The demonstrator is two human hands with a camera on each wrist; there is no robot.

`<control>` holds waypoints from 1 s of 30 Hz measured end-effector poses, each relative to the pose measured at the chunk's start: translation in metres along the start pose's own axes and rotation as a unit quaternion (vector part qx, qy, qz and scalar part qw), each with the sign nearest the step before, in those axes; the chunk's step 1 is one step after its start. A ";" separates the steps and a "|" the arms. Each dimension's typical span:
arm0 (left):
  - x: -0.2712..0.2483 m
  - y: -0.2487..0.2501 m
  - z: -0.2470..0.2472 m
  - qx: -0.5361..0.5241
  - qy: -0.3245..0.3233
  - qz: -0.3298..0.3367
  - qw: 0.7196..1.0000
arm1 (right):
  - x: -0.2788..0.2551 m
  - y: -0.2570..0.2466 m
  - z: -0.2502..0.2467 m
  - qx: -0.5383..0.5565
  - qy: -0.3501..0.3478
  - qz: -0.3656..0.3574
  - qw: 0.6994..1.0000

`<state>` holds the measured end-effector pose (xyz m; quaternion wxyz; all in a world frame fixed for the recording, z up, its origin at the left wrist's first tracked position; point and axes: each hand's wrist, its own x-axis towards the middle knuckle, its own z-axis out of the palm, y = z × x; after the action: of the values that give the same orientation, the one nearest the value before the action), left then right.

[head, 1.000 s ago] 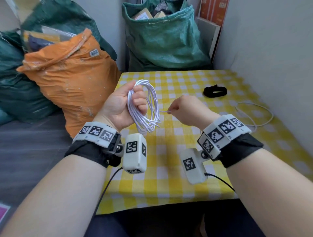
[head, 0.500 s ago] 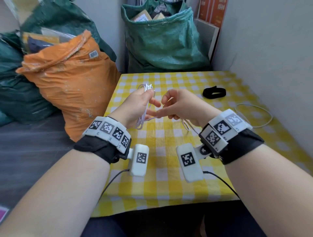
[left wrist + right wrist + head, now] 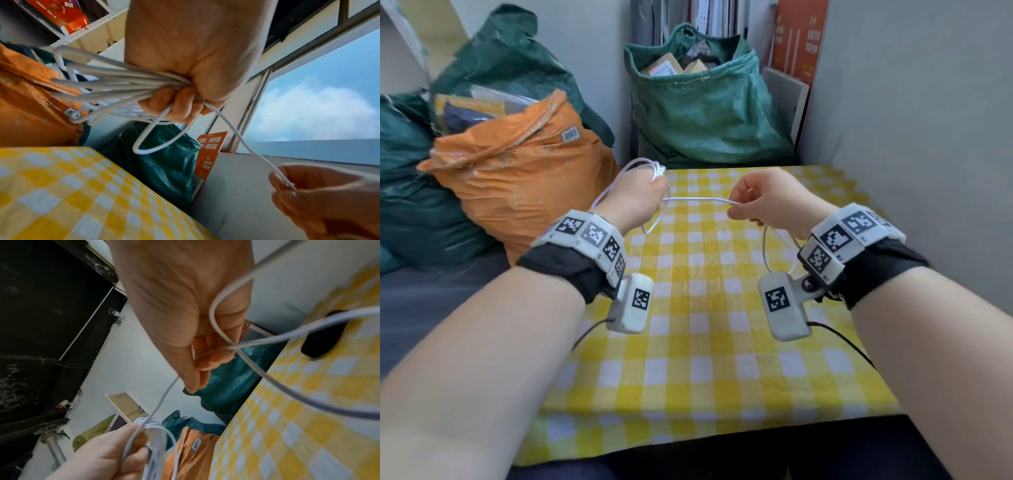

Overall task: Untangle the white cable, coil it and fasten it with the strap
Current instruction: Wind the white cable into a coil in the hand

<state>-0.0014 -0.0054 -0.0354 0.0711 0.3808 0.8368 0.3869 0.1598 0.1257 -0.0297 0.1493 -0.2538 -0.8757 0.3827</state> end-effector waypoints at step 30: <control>-0.032 0.098 -0.087 -0.475 -0.162 -0.042 0.864 | -0.024 -0.089 -0.034 -0.092 0.000 0.032 0.995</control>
<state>0.0415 -0.0388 0.0875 0.3942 0.3225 0.5442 0.6666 0.1660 0.0808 0.0572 0.1132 -0.2946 -0.8986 0.3049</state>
